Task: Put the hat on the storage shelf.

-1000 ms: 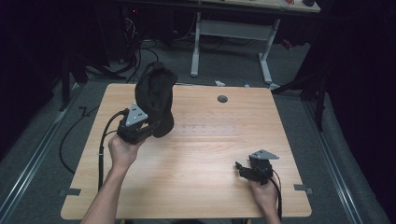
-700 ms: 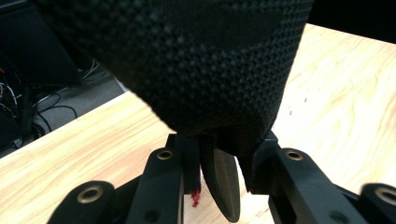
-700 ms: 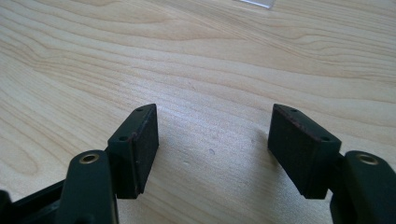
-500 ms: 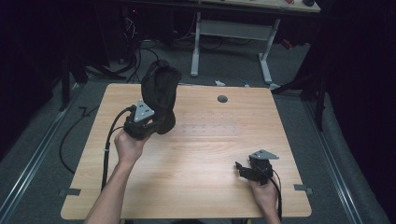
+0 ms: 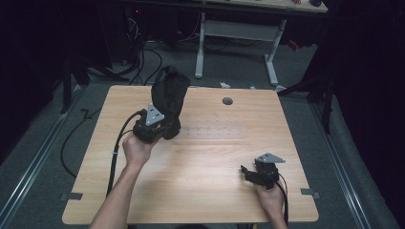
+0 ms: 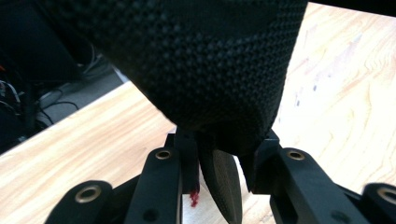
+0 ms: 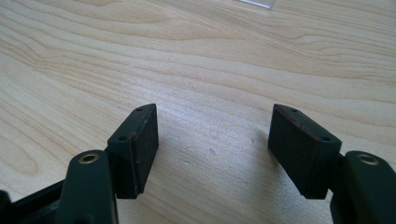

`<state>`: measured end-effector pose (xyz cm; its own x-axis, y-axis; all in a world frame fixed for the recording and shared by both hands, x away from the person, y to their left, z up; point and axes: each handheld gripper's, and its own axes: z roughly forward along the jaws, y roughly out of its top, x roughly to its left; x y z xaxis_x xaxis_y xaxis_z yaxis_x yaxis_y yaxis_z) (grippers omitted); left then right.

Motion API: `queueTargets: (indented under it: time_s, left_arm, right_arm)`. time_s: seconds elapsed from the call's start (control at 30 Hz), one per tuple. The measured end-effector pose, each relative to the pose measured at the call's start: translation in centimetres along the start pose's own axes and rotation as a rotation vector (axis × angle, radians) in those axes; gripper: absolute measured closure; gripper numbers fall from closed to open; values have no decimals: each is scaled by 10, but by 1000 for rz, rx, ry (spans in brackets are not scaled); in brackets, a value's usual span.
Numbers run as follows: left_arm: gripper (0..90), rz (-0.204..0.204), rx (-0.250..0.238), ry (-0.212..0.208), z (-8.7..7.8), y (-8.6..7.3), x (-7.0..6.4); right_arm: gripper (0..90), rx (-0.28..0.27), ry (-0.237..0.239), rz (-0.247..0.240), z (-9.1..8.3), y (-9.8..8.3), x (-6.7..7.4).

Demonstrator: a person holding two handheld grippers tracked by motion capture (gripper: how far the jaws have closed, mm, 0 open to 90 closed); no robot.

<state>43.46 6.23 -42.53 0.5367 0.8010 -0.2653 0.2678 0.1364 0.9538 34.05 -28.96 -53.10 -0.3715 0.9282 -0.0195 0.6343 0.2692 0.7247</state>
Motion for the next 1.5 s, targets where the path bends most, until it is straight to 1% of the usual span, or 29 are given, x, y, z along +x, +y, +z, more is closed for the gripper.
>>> queueTargets:
  time_s: [0.07, 0.1, 0.13, 0.23, 0.27, 0.4, 0.47, 0.6, 0.63, 0.73, 0.93, 1.0, 1.07, 1.17, 1.27, 1.37, 1.5]
  left_arm:
    - [708, -7, 12, 0, 2, -4, 1]
    - [705, -13, 9, -4, 1, -5, 3]
    - [703, -31, 5, -4, 1, -5, 3]
    - [687, -57, 8, 5, -1, -5, 6]
    - [679, -72, 10, 4, -2, -6, 7]
    - [641, -133, 32, -7, -4, -7, 11]
    - [570, -164, 32, -1, -4, -7, 12]
    - [436, -201, 35, 4, -4, -7, 15]
    - [407, -215, 33, 7, -5, -6, 16]
    - [341, -236, 37, 11, -7, -4, 18]
    - [239, -265, 38, 24, -9, -5, 21]
    - [216, -268, 38, 23, -11, -5, 21]
    - [198, -281, 39, 18, -12, -4, 21]
    - [174, -282, 45, 18, -14, -4, 22]
    - [163, -298, 39, 13, -18, -3, 23]
    - [166, -310, 44, 12, -22, -3, 24]
    - [179, -313, 48, 19, -28, -5, 26]
  right_arm:
    - [336, 0, 0, 0, 0, 0, 0]
    - [336, 0, 0, -1, 0, 0, 0]
    - [336, 0, 0, -1, 0, 0, 0]
    - [336, 0, 1, -1, 0, 0, 0]
    - [336, 1, 1, 1, 0, 0, 0]
    - [336, 1, 2, -1, 0, 0, 0]
    - [336, 1, 2, -1, 0, 0, 0]
    - [336, 1, 2, -1, 0, 0, 0]
    - [336, 1, 2, 1, 0, 0, 0]
    - [336, 1, 2, 0, 0, 0, 0]
    - [336, 0, 2, 0, 0, 0, 0]
    - [336, 0, 1, 0, 0, 0, 0]
    - [336, 0, 2, 0, 0, 0, 0]
    - [336, 1, 2, -1, 0, 0, 0]
    - [336, 0, 2, 0, 0, 0, 0]
    - [336, 1, 2, 0, 0, 0, 0]
    - [336, 1, 2, 0, 0, 0, 0]
